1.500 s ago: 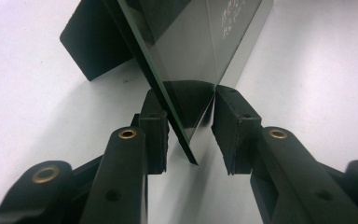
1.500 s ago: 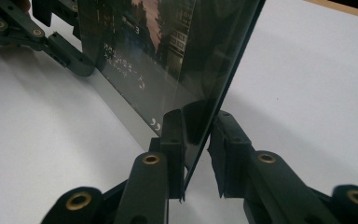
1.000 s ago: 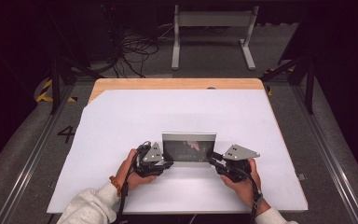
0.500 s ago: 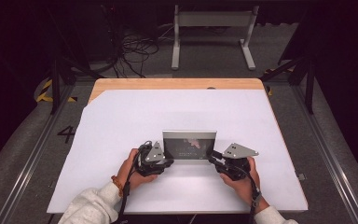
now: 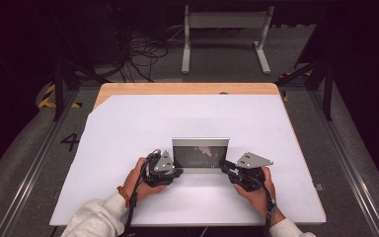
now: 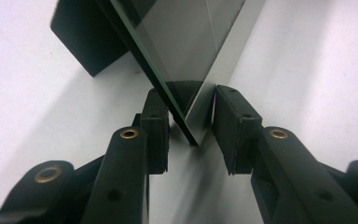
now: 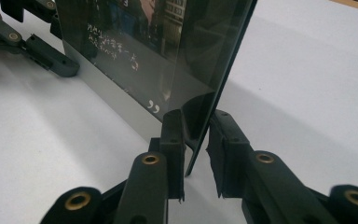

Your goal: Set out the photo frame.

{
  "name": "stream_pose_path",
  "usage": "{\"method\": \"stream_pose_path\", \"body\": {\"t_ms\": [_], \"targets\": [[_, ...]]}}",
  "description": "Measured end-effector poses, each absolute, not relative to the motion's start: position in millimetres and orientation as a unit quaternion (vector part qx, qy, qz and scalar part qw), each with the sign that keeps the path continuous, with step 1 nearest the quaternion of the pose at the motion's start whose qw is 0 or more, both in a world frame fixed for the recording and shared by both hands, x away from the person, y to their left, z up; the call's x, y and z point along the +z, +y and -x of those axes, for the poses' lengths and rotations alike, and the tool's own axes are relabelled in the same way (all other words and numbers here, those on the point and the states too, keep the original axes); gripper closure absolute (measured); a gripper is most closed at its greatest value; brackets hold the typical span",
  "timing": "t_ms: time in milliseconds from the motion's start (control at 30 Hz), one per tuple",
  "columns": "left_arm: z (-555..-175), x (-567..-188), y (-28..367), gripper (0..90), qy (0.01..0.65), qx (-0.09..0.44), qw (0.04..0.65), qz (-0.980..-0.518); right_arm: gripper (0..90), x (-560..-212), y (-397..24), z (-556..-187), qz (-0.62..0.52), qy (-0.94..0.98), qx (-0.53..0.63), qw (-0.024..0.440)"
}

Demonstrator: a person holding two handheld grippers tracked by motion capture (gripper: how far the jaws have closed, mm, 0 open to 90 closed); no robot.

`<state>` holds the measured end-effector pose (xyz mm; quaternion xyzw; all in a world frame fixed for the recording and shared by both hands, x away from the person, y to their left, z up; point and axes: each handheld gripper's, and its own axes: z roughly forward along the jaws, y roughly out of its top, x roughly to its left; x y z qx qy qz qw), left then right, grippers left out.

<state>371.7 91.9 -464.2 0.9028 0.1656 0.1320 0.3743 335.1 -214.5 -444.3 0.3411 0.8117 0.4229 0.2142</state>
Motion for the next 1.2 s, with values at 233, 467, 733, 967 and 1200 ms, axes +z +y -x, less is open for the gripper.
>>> {"method": "stream_pose_path", "body": {"t_ms": [233,467,733,967,1200], "targets": [[-372.0,-462.1,97.0,62.5,0.169,0.135,0.377,-0.900,78.0,-447.9,-220.0,-334.1,-0.344,0.819,0.408,0.211],[-372.0,-457.7,104.2,60.9,0.173,0.139,0.385,-0.896,79.5,-446.3,-228.7,-331.6,-0.346,0.820,0.398,0.223],[-368.2,-455.3,110.3,57.7,0.173,0.136,0.386,-0.896,78.2,-445.1,-232.6,-327.6,-0.335,0.826,0.389,0.235],[-361.5,-450.2,119.8,55.4,0.179,0.139,0.398,-0.889,74.5,-441.4,-239.9,-324.1,-0.320,0.830,0.386,0.245],[-354.3,-449.4,128.4,54.2,0.182,0.143,0.395,-0.889,70.8,-439.0,-244.7,-319.3,-0.308,0.835,0.383,0.247]]}}
